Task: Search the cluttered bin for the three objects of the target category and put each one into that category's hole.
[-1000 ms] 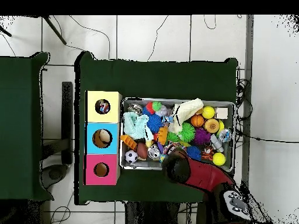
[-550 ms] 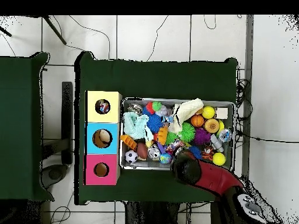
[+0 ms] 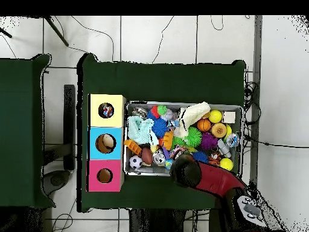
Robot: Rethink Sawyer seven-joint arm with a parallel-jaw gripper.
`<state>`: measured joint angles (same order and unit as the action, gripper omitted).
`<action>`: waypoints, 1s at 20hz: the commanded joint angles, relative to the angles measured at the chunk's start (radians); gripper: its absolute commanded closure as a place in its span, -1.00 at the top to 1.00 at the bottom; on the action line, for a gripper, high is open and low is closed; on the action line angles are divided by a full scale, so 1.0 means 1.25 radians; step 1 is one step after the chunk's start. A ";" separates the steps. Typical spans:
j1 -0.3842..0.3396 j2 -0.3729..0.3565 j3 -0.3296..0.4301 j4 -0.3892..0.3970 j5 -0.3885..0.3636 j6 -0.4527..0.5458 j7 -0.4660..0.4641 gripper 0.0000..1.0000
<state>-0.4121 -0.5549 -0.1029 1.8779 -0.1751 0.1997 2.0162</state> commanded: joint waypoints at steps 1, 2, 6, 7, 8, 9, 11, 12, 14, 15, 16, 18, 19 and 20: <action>0.040 -0.007 0.033 -0.091 0.041 0.202 0.047 -1.00; 0.042 -0.006 0.032 -0.101 0.041 0.216 0.047 -1.00; 0.034 0.003 0.041 -0.141 0.047 0.265 0.046 -1.00; 0.032 0.004 0.043 -0.148 0.047 0.274 0.047 -1.00; 0.030 0.007 0.045 -0.160 0.048 0.287 0.047 -1.00; 0.027 0.008 0.048 -0.168 0.049 0.298 0.046 -1.00; 0.024 0.012 0.051 -0.188 0.049 0.324 0.044 -1.00; 0.022 0.013 0.053 -0.194 0.050 0.332 0.043 -1.00; 0.013 0.014 0.061 -0.206 0.054 0.352 0.040 -1.00; 0.010 0.016 0.063 -0.216 0.054 0.364 0.036 -1.00; 0.009 0.017 0.064 -0.226 0.051 0.375 0.029 -1.00; 0.010 0.022 0.062 -0.257 0.038 0.402 0.010 -1.00; 0.011 0.026 0.061 -0.278 0.031 0.422 -0.002 -1.00; 0.010 0.032 0.063 -0.303 0.020 0.448 -0.021 -1.00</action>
<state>-0.3719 -0.5533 -0.1040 1.6699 -0.1640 0.5859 2.0162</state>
